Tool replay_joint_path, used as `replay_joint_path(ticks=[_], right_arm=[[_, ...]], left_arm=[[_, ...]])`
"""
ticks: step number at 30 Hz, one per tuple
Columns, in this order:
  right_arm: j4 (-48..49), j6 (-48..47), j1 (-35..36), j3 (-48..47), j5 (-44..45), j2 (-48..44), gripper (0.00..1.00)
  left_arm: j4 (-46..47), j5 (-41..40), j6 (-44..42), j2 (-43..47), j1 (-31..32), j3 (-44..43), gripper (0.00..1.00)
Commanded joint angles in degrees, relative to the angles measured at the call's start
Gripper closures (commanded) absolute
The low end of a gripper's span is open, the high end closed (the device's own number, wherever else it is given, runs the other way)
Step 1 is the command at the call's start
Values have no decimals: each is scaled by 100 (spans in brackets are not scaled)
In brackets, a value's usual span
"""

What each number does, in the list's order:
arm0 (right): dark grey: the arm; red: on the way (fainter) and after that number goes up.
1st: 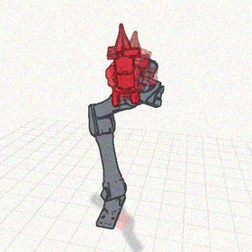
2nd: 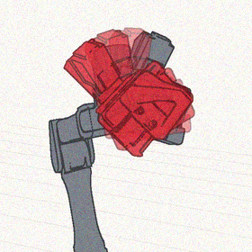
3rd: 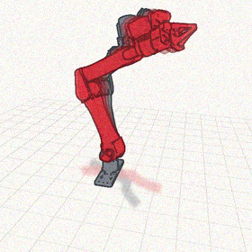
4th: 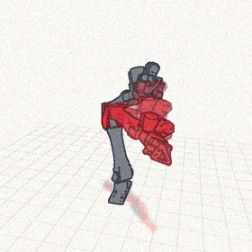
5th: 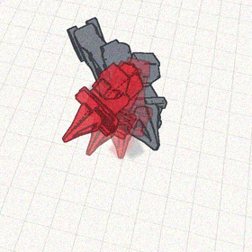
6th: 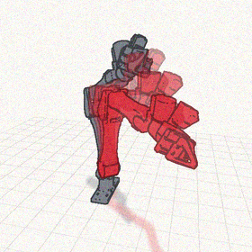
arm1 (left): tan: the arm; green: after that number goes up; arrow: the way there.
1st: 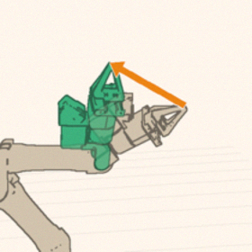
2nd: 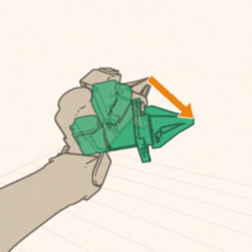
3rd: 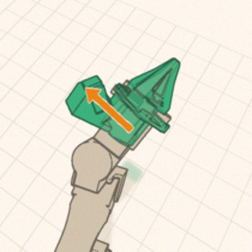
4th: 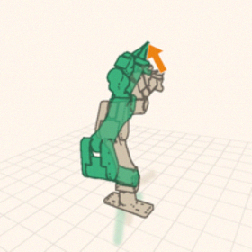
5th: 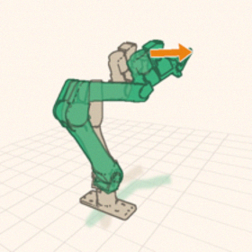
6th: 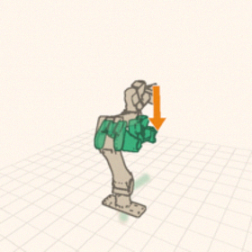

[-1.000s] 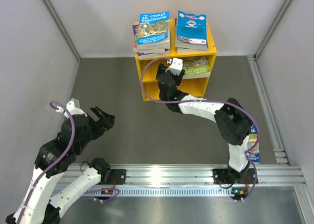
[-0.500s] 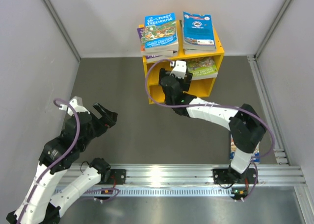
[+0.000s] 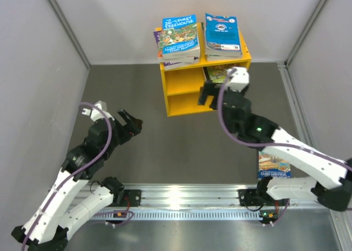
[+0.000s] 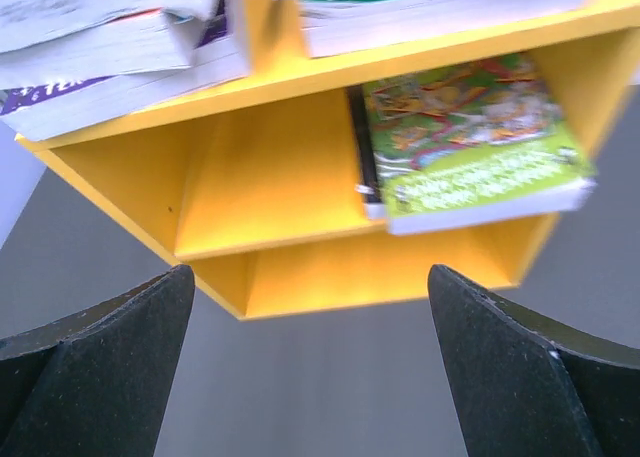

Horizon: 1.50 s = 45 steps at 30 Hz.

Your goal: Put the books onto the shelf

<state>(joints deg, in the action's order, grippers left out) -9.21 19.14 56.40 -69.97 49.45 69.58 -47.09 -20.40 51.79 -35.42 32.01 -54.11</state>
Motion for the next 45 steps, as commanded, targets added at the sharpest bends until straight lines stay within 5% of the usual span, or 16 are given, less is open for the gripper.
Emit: replay_joint_path(ticks=[1,4,5,8,12,20,27,34,41,45], right_arm=[[-1414,300,-137,203,-486,-1006,0],[-3187,1126,-1855,-165,-2202,-1184,0],[-3879,1197,-3114,-200,-2725,-1132,0],[-5119,1014,-4869,-166,-4029,-509,0],[-6136,759,-5306,79,-3847,852,0],[-5575,793,-6756,1143,-4277,1039,0],[-4652,995,-6783,2277,-4900,1435,0],[-3106,1390,-6160,2945,-6559,1585,2],[-1658,2479,-3852,2236,-7326,1962,4],[-1740,2719,-3005,1339,-7503,2262,7]], left_arm=[[1349,439,-625,-456,-19,251,6],[1929,1063,-820,-1176,-19,401,7],[2071,1221,-811,-1378,-11,401,8],[2686,1697,-776,-2064,16,340,9],[3363,2014,-574,-2697,68,366,10],[3619,2515,-609,-2927,148,532,11],[3391,2340,-591,-2392,148,919,11],[2899,1850,-670,-2022,148,928,11],[2863,1803,-477,-2074,148,858,10],[2898,1908,-485,-2276,139,726,10]])
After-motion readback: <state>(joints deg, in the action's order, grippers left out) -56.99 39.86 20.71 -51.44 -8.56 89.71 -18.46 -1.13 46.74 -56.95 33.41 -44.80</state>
